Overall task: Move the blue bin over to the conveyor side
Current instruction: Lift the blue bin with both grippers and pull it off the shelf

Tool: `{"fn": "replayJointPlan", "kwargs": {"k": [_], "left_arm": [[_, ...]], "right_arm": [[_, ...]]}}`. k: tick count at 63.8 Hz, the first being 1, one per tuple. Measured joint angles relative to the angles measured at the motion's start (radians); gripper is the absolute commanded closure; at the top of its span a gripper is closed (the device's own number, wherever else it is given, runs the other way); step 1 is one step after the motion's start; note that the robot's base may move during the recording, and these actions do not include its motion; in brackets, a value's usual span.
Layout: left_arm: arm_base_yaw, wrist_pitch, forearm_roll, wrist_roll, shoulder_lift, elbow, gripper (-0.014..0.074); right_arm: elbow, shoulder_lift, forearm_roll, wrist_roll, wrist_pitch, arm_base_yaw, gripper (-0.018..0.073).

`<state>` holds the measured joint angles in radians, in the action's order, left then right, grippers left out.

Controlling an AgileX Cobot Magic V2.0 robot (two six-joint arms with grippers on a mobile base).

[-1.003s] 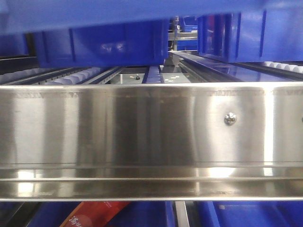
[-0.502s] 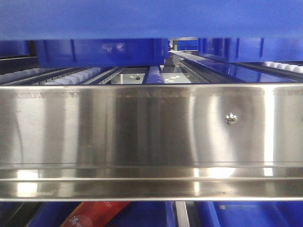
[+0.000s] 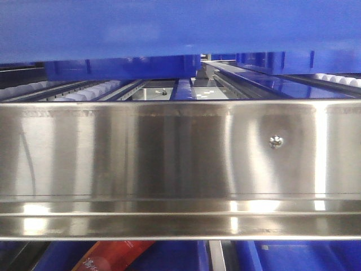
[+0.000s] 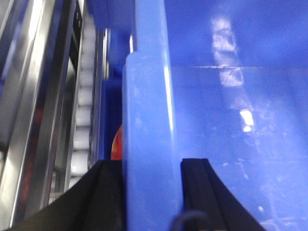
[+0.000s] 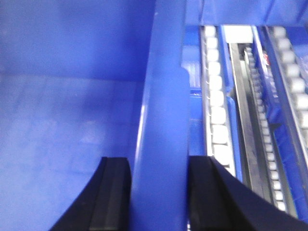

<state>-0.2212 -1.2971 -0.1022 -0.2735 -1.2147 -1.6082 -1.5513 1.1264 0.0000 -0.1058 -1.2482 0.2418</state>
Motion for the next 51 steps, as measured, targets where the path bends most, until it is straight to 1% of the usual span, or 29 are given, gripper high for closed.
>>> {"fn": "replayJointPlan", "kwargs": {"k": [51], "left_arm": [[0.000,0.000,-0.012,0.000,0.002,0.004,0.0615]], "right_arm": [[0.000,0.000,0.009,0.000,0.007,0.000,0.0648]]}}
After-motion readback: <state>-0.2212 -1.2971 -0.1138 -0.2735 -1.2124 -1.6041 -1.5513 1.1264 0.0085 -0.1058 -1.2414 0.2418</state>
